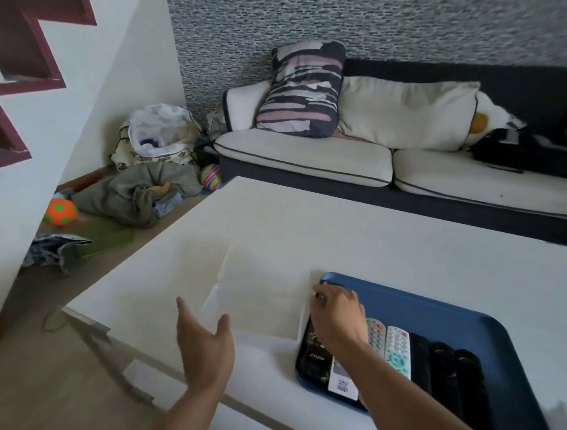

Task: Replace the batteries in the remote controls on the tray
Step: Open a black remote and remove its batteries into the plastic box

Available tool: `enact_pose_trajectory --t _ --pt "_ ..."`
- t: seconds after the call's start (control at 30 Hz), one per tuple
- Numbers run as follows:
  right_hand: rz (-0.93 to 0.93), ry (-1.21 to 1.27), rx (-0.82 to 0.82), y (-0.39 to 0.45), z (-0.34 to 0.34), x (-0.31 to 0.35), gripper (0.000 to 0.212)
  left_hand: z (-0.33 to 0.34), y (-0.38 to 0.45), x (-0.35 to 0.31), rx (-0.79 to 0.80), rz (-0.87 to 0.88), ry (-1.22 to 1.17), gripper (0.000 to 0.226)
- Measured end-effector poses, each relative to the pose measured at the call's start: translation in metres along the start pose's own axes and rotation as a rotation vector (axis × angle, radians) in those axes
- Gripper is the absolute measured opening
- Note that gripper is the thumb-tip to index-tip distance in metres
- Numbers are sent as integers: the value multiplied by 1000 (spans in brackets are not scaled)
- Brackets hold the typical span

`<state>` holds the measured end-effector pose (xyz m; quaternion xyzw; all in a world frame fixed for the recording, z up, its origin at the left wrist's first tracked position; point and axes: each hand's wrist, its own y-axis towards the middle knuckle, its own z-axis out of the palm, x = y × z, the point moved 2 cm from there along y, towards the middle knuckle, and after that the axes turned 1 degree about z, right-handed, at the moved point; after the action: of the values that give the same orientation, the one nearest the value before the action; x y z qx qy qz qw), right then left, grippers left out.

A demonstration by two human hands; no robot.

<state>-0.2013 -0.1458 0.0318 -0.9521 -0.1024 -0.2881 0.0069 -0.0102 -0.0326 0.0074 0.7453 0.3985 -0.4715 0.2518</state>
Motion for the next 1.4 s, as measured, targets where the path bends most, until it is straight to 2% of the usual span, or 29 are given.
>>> enact_pose_trajectory --t 0.07,0.1,0.13,0.17,0.23,0.27,0.33,0.4,0.47,0.67,0.77,0.87,1.03,1.13,1.27,1.33,1.4 --pt "75 -82 18 1 -7 -14 44 -7 -10 -12 -137 266 69 82" --pt "96 -117 40 3 -9 -20 47 -6 -17 -18 -161 423 83 70" --pt "110 -134 60 6 -10 -25 48 -4 -26 -24 -114 531 86 54" --pt "118 -140 71 10 -13 -29 49 0 -34 -33 37 577 85 39" --pt "113 -173 102 21 -14 -31 51 14 -56 -43 463 521 202 25" --pt "111 -199 127 26 -14 -30 53 22 -68 -42 630 506 350 29" --pt "112 -253 174 37 -10 -29 55 35 -78 -36 757 510 556 46" --pt "124 -303 211 44 -6 -30 55 41 -81 -30 758 510 625 64" --pt "128 -348 230 51 -1 -33 55 43 -77 -25 753 496 648 73" --pt "147 -339 222 64 8 -47 56 46 -70 -20 725 457 648 68" --pt "154 -216 148 66 6 -43 52 46 -69 -21 729 468 662 67" --pt "181 -19 95 64 -1 -36 39 47 -68 -23 730 476 651 62" --pt "233 567 12 46 -23 -25 27 46 -70 -29 712 436 628 58" --pt "180 657 -133 24 -46 -18 21 41 -74 -42 646 476 632 58" --pt "159 808 -317 0 -76 -4 22 33 -85 -57 474 641 574 81" --pt "143 794 -325 -15 -87 5 22 28 -93 -62 401 714 540 77" --pt "101 855 -243 -28 -94 13 26 27 -96 -63 372 710 490 63"
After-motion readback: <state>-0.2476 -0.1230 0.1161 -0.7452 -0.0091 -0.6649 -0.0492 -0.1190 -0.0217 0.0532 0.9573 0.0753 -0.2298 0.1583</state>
